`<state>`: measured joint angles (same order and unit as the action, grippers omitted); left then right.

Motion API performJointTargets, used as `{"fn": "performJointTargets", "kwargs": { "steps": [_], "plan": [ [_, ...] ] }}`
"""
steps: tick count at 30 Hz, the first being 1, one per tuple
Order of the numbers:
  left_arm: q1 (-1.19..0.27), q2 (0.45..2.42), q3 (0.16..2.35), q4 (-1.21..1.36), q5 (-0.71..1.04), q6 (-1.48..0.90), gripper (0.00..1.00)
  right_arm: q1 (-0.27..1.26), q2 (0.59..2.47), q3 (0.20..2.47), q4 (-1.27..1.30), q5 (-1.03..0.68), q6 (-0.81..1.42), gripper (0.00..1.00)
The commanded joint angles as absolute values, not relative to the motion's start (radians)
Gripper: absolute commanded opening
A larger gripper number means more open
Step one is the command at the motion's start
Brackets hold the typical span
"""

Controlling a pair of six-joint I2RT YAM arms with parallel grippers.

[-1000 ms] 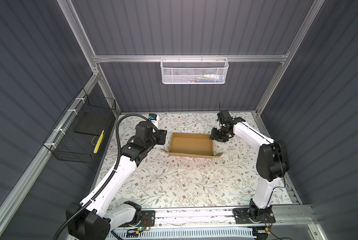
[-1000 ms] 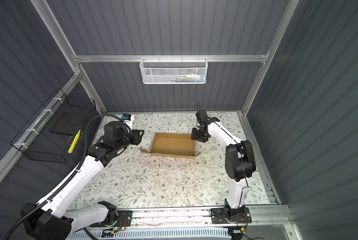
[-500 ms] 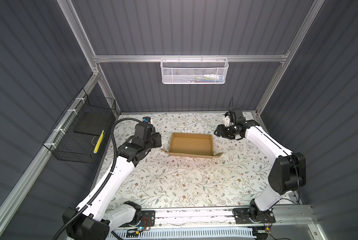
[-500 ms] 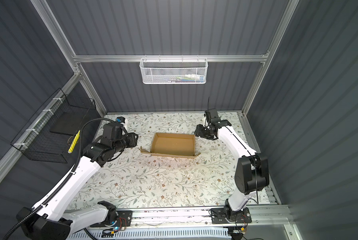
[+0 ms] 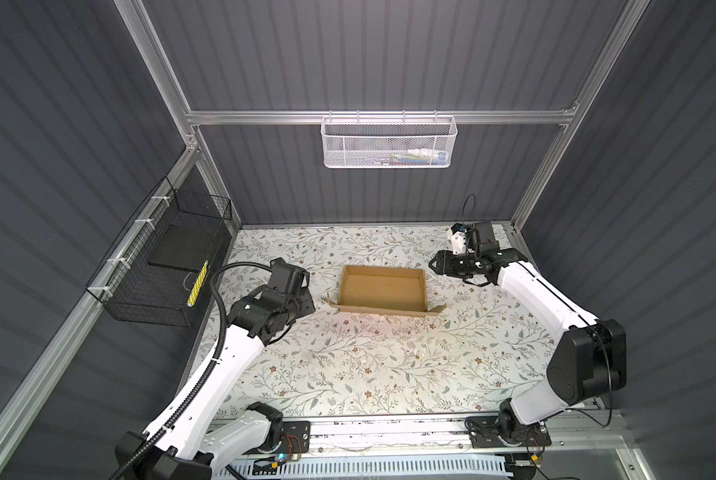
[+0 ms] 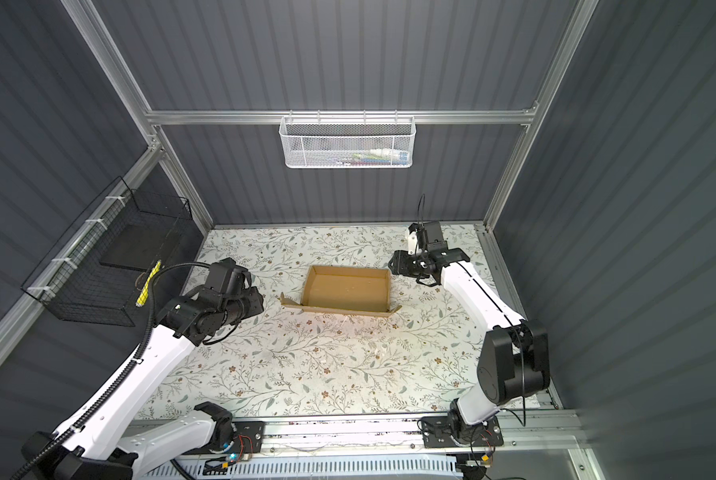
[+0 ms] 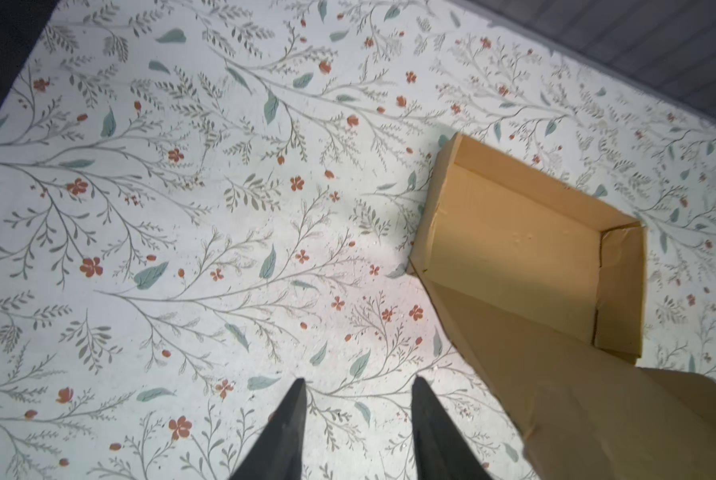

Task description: Fold the paper box

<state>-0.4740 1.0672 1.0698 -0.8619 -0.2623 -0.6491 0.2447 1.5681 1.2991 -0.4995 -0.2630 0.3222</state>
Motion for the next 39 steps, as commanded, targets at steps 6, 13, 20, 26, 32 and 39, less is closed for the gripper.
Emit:
{"fn": "performJointTargets", "kwargs": {
  "steps": [6, 13, 20, 26, 32, 39],
  "plan": [
    [-0.611, 1.064, 0.988, -0.902, -0.295, -0.862, 0.42, 0.244, 1.536, 1.263, -0.446, -0.321, 0.275, 0.59],
    [-0.756, 1.064, 0.925, -0.785, -0.357, -1.011, 0.41, 0.243, 1.562, 1.241, -0.417, -0.377, 0.282, 0.59],
    [-0.846, 1.108, 0.931, -0.715, -0.464, -1.056, 0.41, 0.244, 1.572, 1.244, -0.43, -0.395, 0.265, 0.59],
    [-0.85, 1.138, 0.917, -0.607, -0.503, -1.048, 0.41, 0.245, 1.556, 1.204, -0.424, -0.428, 0.231, 0.59],
    [-0.851, 1.181, 0.92, -0.528, -0.529, -1.023, 0.42, 0.256, 1.539, 1.155, -0.428, -0.446, 0.183, 0.59],
    [-0.851, 1.205, 0.9, -0.466, -0.566, -1.013, 0.43, 0.3, 1.481, 1.092, -0.432, -0.459, 0.124, 0.6]
  ]
}}
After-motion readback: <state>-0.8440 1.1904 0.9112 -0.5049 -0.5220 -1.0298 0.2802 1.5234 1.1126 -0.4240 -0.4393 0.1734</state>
